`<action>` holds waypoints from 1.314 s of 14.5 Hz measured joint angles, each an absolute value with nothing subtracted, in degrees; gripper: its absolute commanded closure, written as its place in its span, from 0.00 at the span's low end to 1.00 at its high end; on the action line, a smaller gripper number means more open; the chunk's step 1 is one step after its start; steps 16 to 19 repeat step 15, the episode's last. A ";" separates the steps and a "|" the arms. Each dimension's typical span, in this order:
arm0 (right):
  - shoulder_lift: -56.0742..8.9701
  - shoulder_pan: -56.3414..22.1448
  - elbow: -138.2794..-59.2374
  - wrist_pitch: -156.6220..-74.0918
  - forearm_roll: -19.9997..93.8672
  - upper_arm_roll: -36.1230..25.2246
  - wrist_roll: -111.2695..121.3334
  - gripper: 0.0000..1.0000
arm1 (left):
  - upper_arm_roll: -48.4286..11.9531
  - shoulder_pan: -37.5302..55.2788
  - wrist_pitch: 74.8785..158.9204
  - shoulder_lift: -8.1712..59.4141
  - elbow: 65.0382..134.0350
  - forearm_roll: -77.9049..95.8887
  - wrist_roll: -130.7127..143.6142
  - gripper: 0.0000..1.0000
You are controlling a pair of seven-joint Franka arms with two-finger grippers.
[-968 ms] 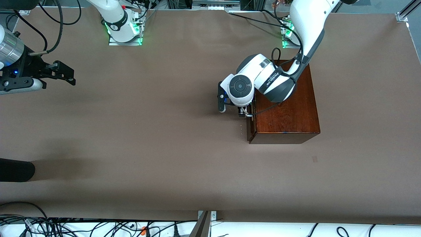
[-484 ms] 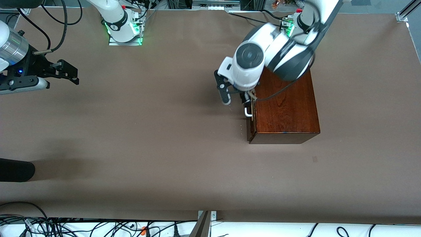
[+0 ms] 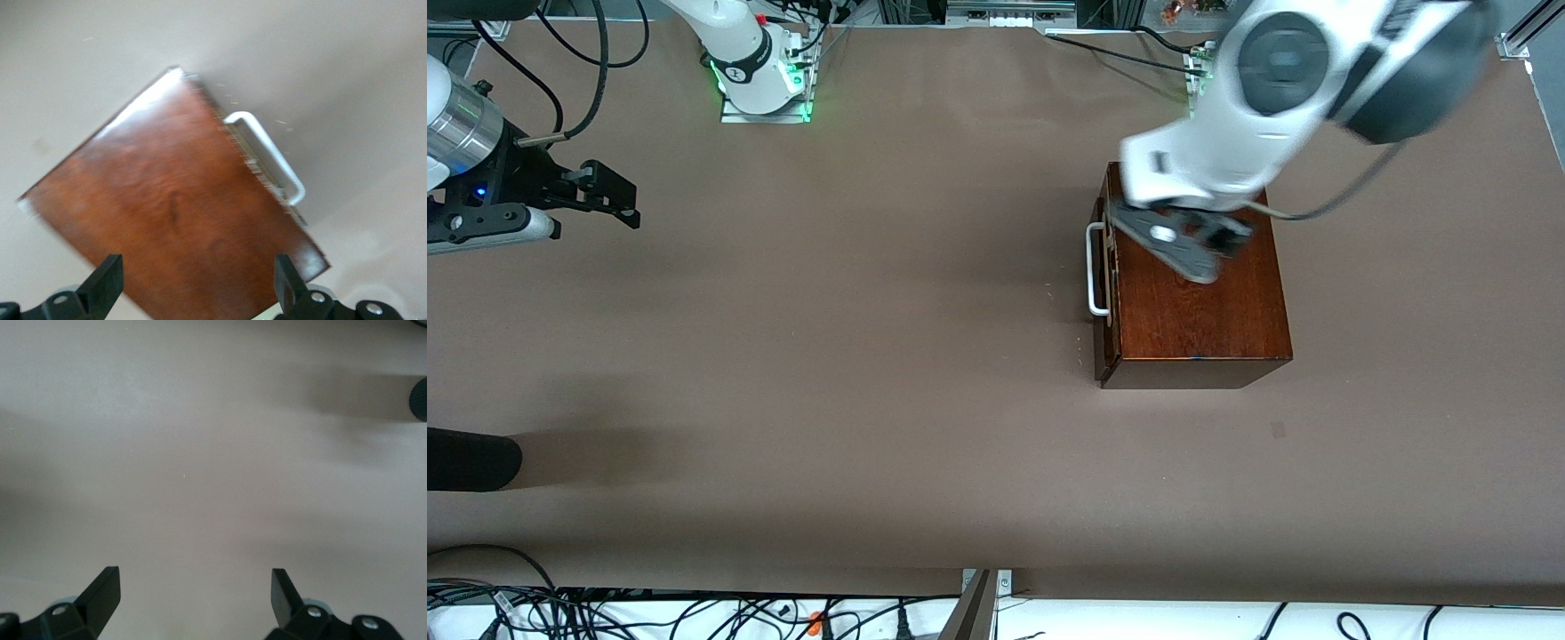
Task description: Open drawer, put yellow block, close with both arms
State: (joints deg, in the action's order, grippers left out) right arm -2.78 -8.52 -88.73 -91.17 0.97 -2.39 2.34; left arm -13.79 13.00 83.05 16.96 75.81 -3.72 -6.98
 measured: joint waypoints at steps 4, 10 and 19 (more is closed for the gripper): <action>-2.78 -8.52 -88.71 -91.14 0.97 -2.39 2.34 0.00 | -5.77 10.01 87.53 12.65 78.96 -3.27 -1.13 0.00; -2.78 -8.47 -88.71 -91.05 0.97 -2.78 2.34 0.00 | -1.84 8.73 94.43 3.38 91.10 -2.31 12.41 0.00; -2.78 -8.46 -88.71 -91.04 0.97 -2.88 2.34 0.00 | 0.88 8.55 94.61 1.44 93.13 0.60 12.92 0.00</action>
